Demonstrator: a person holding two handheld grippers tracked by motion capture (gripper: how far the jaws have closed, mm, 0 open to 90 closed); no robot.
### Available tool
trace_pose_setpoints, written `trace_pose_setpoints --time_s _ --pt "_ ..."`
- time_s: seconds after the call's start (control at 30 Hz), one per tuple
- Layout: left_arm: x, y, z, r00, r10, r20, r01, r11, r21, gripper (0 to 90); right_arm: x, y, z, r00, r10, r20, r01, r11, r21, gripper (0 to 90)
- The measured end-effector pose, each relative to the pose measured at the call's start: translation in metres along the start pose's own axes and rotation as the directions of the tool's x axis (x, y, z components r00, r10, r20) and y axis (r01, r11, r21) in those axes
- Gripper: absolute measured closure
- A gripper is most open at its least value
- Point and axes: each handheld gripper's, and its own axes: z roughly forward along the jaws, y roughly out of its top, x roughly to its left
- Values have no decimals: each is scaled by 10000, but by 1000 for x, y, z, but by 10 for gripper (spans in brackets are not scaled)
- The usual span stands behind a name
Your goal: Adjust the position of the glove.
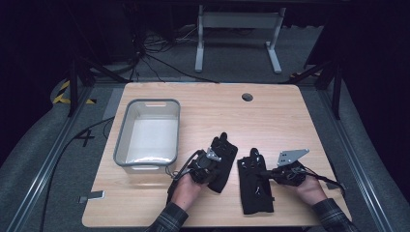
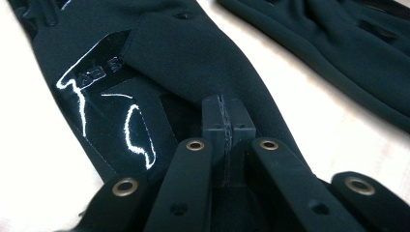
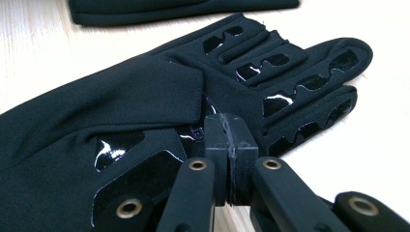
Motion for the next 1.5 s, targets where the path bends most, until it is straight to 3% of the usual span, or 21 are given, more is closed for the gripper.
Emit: trace_pose_setpoints --time_s 0.1,0.2,0.47,0.67,0.77,0.9,1.03,1.1,1.27,1.43,1.5 --pt "-7 -3 0 9998 25 195 -24 10000 -74 895 -1 -3 -3 10000 42 71 -42 10000 44 897" --pt "-18 -5 3 9977 161 653 -154 9998 -115 895 -3 -7 -9 9996 69 271 -73 9999 129 897" --pt "-33 -3 11 9915 529 1189 -508 9985 -208 892 -5 -15 -17 9990 101 427 -107 9998 154 897" --pt "-26 -7 -2 9973 313 660 -277 9981 -541 821 -6 -15 -17 9991 124 405 -129 9998 126 897" --pt "-16 -16 -14 9995 -148 289 167 9976 -672 693 -6 -15 -18 9991 117 414 -122 9999 115 897" --pt "-11 -23 -16 9987 -503 71 507 9965 -665 606 -6 -14 -18 9991 108 414 -113 9999 121 897" --pt "-8 -28 -13 9953 -932 -259 918 9944 -532 461 -6 -14 -19 9990 120 436 -125 9999 104 897" --pt "-5 -29 -10 9933 -1137 -185 1124 9918 -601 413 -6 -14 -19 9989 125 447 -130 9999 111 897" --pt "-6 -27 -7 9940 -1021 -392 989 9922 -754 475 -6 -14 -18 9990 95 439 -101 9998 141 898" --pt "-7 -25 -5 9941 -748 -780 692 9950 -717 653 -6 -14 -17 9989 84 450 -91 9999 144 898" --pt "-6 -25 -4 9950 -820 -576 777 9943 -727 770 -6 -14 -17 9989 76 452 -83 9999 148 898"
